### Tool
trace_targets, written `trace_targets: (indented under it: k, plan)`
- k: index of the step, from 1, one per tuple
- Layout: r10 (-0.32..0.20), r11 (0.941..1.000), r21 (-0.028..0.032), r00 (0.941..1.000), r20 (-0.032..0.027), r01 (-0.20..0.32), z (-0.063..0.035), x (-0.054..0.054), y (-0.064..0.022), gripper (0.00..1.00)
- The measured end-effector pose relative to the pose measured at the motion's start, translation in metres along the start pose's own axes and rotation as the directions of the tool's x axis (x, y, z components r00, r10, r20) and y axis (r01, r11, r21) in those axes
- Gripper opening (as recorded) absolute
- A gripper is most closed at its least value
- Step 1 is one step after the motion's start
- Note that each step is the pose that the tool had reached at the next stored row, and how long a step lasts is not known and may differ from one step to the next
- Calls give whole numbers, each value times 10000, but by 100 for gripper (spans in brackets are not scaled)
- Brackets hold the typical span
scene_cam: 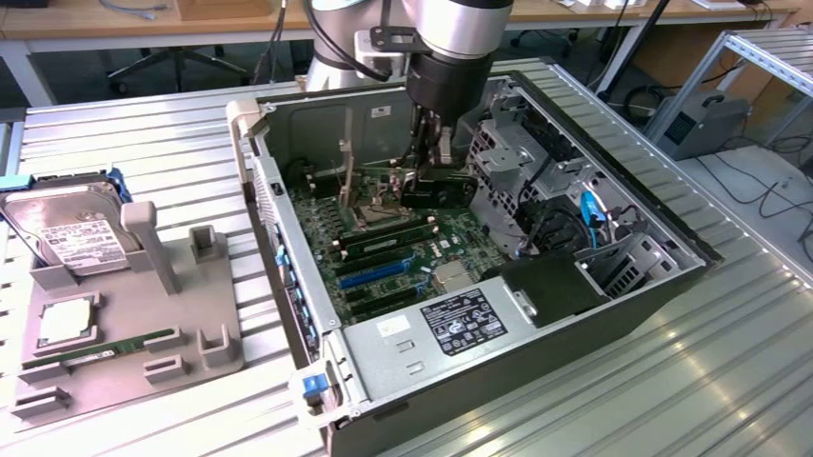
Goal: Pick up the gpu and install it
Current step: 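Insert the gpu into the slot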
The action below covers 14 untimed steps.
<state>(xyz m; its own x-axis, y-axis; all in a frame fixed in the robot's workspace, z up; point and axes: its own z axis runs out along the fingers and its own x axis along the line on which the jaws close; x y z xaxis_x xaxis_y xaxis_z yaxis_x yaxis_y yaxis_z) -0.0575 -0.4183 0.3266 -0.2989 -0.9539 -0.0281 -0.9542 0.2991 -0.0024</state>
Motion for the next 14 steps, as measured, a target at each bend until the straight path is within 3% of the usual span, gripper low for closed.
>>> trace_targets:
  k: [14]
  plan:
    - [-438, 9990, -13, 9990, 1, 438, 4, -10, -31, 27]
